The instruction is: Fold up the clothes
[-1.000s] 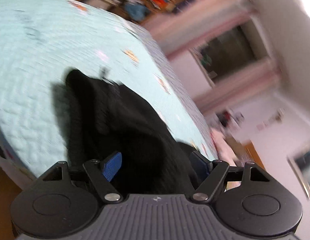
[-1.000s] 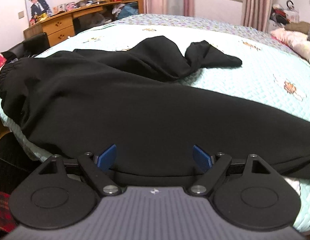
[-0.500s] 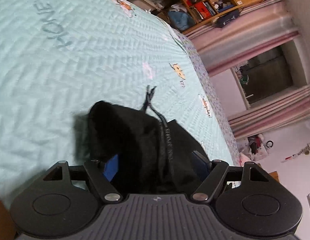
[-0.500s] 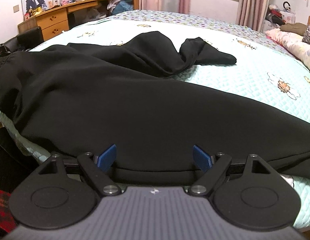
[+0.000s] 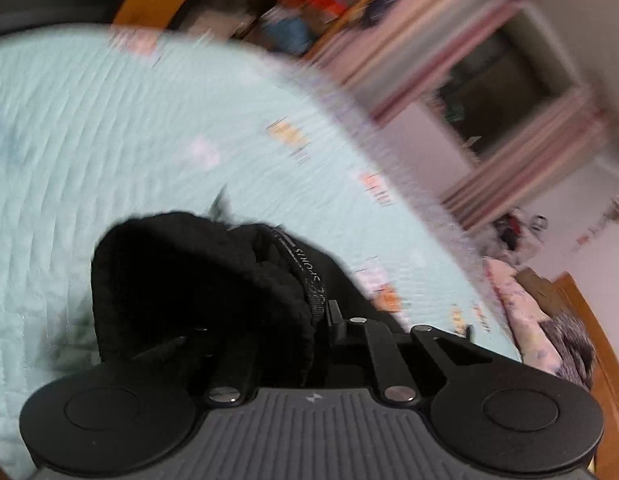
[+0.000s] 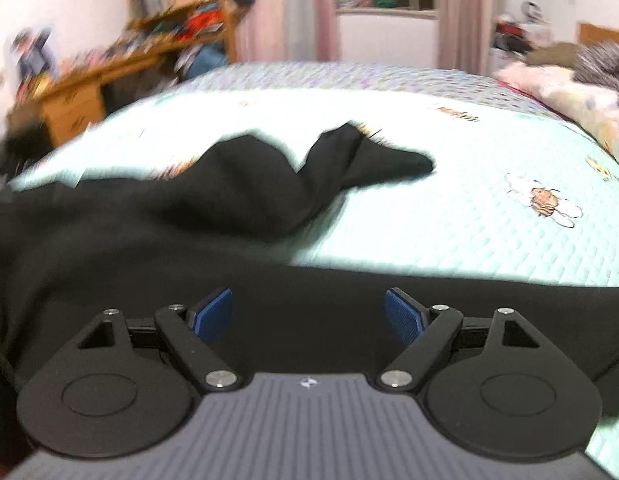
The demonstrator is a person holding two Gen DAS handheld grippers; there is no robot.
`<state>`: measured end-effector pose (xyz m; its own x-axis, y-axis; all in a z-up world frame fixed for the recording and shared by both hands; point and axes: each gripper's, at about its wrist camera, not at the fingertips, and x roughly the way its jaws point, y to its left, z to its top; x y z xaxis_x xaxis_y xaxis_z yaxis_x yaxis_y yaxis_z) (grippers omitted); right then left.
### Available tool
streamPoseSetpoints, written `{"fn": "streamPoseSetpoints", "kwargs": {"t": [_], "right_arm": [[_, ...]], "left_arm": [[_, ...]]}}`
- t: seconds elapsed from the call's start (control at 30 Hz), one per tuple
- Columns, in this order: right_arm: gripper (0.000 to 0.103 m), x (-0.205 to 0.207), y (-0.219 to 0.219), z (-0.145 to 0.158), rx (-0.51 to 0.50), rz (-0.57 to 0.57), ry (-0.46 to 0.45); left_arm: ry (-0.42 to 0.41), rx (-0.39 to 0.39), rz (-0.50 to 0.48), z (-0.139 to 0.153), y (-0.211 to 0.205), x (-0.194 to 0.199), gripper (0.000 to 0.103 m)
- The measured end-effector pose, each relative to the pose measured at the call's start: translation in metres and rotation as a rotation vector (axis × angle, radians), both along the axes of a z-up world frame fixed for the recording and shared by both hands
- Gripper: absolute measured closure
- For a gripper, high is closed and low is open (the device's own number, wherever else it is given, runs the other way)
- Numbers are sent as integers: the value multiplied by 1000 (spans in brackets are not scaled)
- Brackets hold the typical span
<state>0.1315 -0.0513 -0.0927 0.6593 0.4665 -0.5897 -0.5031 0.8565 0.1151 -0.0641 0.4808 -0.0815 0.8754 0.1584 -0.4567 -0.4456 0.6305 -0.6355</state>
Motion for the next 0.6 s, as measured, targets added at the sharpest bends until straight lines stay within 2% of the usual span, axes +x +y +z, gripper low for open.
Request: {"fn": "streamPoseSetpoints", "kwargs": {"t": [0.1, 0.2, 0.37, 0.43, 0.53, 0.57, 0.6], "right_arm": [[17, 54, -8, -1, 141, -109, 71], [16, 111, 1, -12, 217, -169, 141], [16, 178, 40, -27, 303, -188, 248], [16, 197, 64, -36, 289, -172, 300], [17, 224, 97, -55, 214, -174, 378], [22, 229, 108, -61, 153, -179, 368], [50, 227, 116, -61, 104, -180, 315]], "left_arm": [[-42, 83, -26, 28, -32, -18, 91], [-54, 96, -31, 42, -49, -29, 91], [-49, 122, -21, 54, -65, -39, 91], [-34, 137, -19, 58, -71, -38, 91], [-11, 173, -8, 65, -78, -36, 91], [-3, 193, -1, 68, -79, -34, 91], [5, 212, 5, 71, -80, -30, 91]]}}
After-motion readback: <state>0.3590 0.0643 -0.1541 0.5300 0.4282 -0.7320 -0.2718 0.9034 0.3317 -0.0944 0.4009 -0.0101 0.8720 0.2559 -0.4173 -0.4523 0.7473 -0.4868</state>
